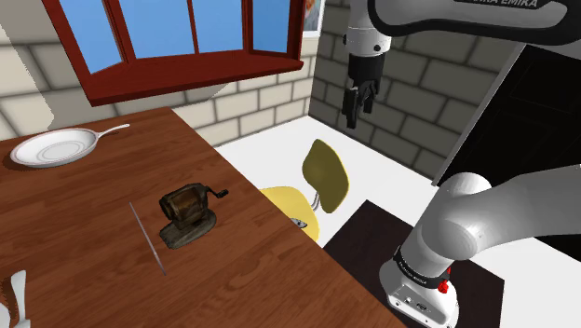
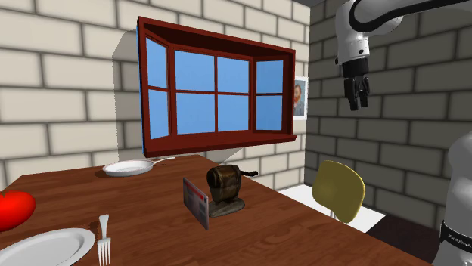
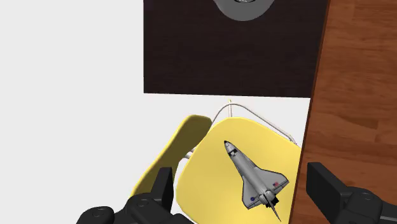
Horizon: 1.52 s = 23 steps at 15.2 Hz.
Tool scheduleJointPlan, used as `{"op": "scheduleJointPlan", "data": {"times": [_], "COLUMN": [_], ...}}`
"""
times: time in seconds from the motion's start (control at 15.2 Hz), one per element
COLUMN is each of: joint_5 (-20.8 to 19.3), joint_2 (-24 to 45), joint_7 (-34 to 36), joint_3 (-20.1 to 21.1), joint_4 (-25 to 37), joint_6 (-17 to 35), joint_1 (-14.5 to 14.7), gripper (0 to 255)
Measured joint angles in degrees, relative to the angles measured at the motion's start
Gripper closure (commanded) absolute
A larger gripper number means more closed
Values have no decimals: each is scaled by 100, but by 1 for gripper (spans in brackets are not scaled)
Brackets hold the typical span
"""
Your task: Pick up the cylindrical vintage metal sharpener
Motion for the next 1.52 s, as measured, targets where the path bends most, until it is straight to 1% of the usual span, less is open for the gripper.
{"op": "scheduleJointPlan", "data": {"times": [0.13, 0.26, 0.33, 0.86, 0.99, 1.12, 1.52], "joint_5": [41, 140, 211, 612, 650, 693, 554], "joint_2": [61, 158, 237, 1267, 1611, 1871, 3023], "joint_7": [60, 205, 316, 1143, 1343, 1553, 2175], "joint_3": [48, 153, 239, 898, 1057, 1216, 1636], "joint_4": [8, -71, -161, -128, 24, 1, 547], "joint_6": [56, 248, 419, 1543, 1767, 2088, 2785], "joint_1": [15, 53, 83, 264, 290, 333, 382], "gripper": [0, 0, 0, 0, 0, 0, 0]}}
